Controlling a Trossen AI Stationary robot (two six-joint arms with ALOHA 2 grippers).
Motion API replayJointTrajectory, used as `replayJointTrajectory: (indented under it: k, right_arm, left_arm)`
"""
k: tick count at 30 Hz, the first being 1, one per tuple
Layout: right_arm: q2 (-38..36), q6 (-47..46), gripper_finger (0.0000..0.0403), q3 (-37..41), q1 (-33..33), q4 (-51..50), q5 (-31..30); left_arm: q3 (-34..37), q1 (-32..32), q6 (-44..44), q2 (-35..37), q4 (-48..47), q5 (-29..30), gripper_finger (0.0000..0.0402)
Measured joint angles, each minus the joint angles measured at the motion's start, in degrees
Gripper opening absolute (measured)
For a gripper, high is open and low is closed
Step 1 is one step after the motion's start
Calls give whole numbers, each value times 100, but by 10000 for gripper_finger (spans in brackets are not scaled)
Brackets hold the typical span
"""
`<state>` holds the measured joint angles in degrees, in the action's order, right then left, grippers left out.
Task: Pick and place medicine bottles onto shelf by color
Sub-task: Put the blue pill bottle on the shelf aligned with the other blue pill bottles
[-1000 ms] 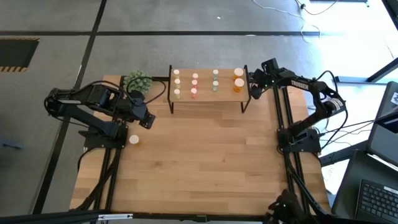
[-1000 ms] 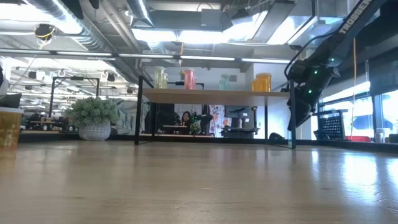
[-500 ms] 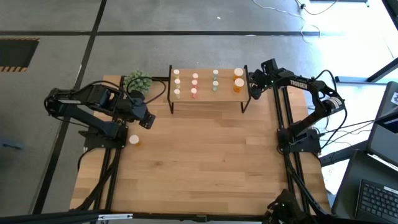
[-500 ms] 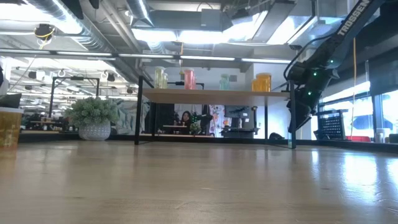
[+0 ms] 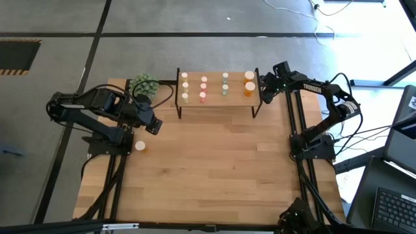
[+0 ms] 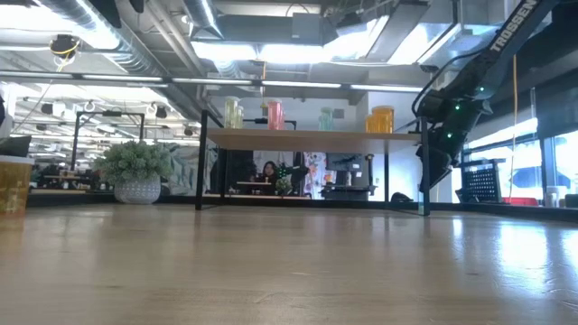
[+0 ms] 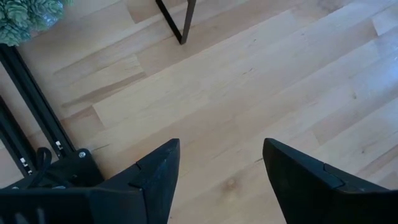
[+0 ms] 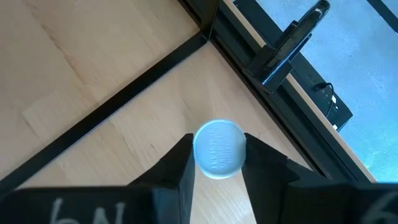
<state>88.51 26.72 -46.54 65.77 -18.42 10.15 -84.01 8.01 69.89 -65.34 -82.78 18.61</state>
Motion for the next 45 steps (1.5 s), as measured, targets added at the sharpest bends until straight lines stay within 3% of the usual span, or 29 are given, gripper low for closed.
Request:
replayJointTrajectory:
  k: [26, 37, 45]
  right_arm:
    - [-133, -436, 113, -2, 1, -91, -2]
    - [-140, -572, 115, -18, 1, -576, 44]
    - [-138, -595, 112, -477, -1, -1248, 42]
  left_arm:
    - [0, 0, -2, 0, 0, -2, 227]
    - [0, 1, -4, 0, 0, -1, 224]
    - [0, 2, -4, 0, 0, -2, 226]
